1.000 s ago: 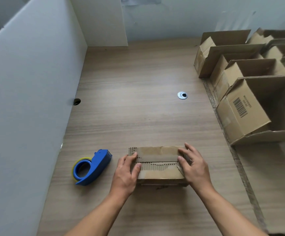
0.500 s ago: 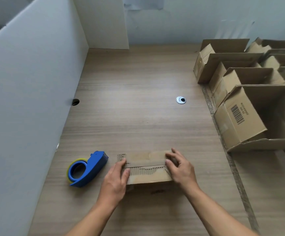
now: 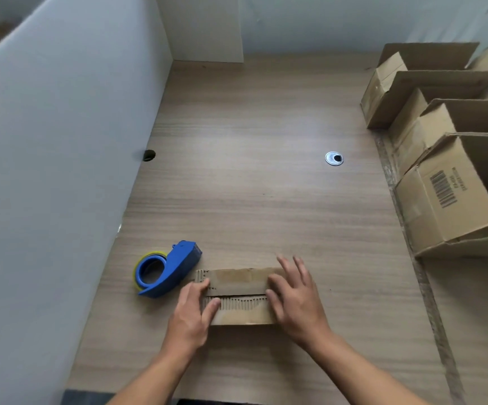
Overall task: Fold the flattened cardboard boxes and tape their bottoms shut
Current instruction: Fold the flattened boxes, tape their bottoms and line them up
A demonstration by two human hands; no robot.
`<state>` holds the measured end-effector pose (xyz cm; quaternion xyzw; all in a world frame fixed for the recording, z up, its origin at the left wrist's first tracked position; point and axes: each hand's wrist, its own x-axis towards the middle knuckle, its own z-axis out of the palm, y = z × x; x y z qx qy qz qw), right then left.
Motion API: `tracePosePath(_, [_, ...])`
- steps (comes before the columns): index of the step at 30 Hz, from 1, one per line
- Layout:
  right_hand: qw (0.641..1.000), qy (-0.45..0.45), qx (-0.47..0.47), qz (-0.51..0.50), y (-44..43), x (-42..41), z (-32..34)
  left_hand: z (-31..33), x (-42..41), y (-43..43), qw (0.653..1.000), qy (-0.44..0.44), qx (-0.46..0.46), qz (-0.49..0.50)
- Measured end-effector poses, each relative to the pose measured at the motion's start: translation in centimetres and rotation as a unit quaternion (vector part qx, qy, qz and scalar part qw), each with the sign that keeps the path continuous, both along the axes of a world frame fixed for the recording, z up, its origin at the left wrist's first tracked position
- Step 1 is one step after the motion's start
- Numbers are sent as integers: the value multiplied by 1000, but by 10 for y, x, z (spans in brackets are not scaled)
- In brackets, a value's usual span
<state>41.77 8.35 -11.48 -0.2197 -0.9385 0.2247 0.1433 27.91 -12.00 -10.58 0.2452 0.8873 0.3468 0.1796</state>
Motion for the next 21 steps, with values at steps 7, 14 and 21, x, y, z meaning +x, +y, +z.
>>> tracePosePath(7, [981, -61, 139, 120, -31, -8, -11, 10, 2, -5, 999, -19, 33, 13])
tracePosePath(14, [985, -25, 143, 98, -29, -12, -9, 27, -50, -27, 983, 176, -39, -24])
tracePosePath(21, [990, -30, 108, 91, -30, -16, -5, 23, -86, -19, 952, 75, -291, -59])
